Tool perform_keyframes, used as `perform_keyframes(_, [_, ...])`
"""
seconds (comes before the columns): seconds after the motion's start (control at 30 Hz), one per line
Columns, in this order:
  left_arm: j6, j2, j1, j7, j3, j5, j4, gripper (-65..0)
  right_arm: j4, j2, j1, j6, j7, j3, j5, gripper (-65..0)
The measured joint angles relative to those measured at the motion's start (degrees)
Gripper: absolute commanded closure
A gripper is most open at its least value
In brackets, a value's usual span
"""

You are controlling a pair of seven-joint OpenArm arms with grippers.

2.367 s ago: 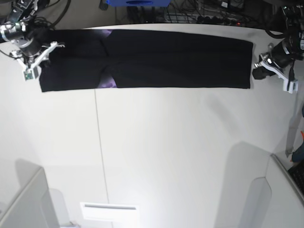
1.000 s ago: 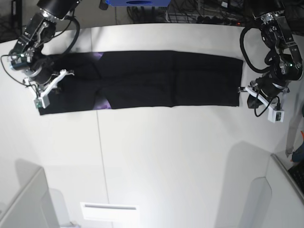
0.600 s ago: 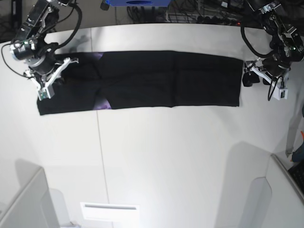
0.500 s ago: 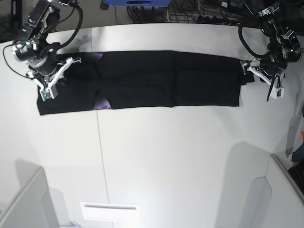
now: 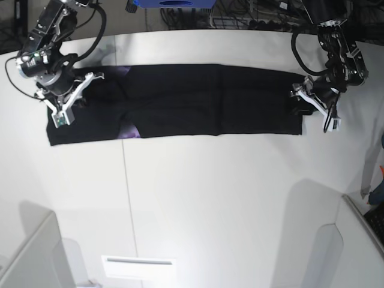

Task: Fold the T-shirt properly
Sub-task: 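Grasp both strip ends and pull them apart to straighten, then lift the strip end with the left gripper and fold it toward the right gripper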

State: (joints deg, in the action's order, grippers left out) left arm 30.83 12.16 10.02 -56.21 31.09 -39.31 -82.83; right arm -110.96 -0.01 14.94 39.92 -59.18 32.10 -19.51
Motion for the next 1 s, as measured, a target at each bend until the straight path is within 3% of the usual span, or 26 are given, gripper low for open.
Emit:
perform_keyframes(0.07, [-0.15,0.26,-0.31,0.15,0.11,-0.33,1.84,0.0,0.00,0.02,0.02,0.02,-0.04,0.17,0.07,0.0])
perform_keyframes(0.2, [-0.04,0.46,-1.29,-0.09,0.02,-0.66,2.78,0.0,0.00,0.00,0.02,0.02,-0.04,0.24,0.04,0.0])
perform_keyframes(0.37, [0.46,4.92,-1.20,1.18,-0.55,0.90,2.95,0.0,0.00,0.00,0.02,0.02,-0.44,0.15,0.04,0.0])
perform_keyframes(0.43, [-0.70,6.47,-0.83,1.05,1.14,2.64,2.34,0.0,0.00,0.00,0.07,0.02,-0.46,0.15,0.04,0.0])
perform_keyframes(0.63, [-0.98,6.45,1.84,-0.61,7.82,4.33,-6.95,0.0,0.00,-0.02,0.15,0.00,-0.48,0.15,0.04,0.0])
perform_keyframes(0.77, [-6.34,6.12,6.69,-0.11,7.32,3.54,-19.56,0.0,0.00,0.00,0.13,0.02,-0.46,0.15,-0.04,0.0])
perform_keyframes(0.9, [-10.58,2.19,9.84,-0.57,-1.33,3.74,-28.72,0.0,0.00,-0.04,0.00,0.00,-0.46,0.15,0.02,0.0])
perform_keyframes(1.0, [-13.88,-0.72,9.44,-0.50,-9.49,3.19,-29.09,0.0,0.00,0.00,-0.28,0.02,-0.46,0.22,-0.07,0.0])
